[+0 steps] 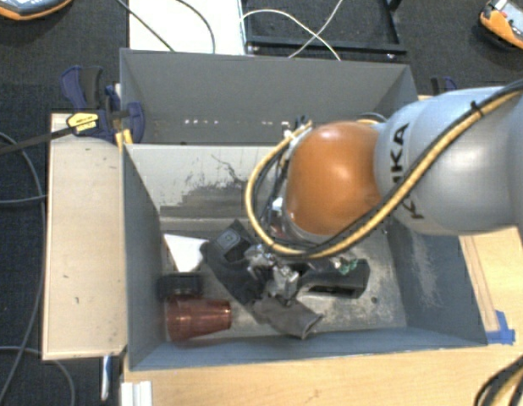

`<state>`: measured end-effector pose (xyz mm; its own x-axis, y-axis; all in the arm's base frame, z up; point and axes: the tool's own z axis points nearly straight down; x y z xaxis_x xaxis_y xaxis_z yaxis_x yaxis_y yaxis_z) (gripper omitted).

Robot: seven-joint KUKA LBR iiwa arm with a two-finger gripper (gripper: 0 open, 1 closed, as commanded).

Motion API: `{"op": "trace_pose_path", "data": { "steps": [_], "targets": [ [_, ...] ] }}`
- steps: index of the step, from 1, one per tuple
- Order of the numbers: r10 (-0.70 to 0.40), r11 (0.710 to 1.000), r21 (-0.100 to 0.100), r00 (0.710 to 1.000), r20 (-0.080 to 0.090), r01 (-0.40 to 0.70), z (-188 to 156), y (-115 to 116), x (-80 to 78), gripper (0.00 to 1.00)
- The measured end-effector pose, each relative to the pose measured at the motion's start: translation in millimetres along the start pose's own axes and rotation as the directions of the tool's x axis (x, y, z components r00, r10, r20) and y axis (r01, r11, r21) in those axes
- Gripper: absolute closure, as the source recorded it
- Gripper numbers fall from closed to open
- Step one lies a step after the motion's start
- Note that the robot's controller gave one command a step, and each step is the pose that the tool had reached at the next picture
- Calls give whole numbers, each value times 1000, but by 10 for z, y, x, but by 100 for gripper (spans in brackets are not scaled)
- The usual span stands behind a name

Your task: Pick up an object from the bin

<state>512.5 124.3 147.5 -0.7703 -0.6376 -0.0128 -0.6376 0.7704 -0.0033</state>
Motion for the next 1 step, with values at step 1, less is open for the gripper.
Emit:
{"op": "trace_pose_path", "data": {
  "steps": [1],
  "targets": [
    [32, 999, -3, 999, -5, -32, -753, 58, 154, 100]
  ]
}}
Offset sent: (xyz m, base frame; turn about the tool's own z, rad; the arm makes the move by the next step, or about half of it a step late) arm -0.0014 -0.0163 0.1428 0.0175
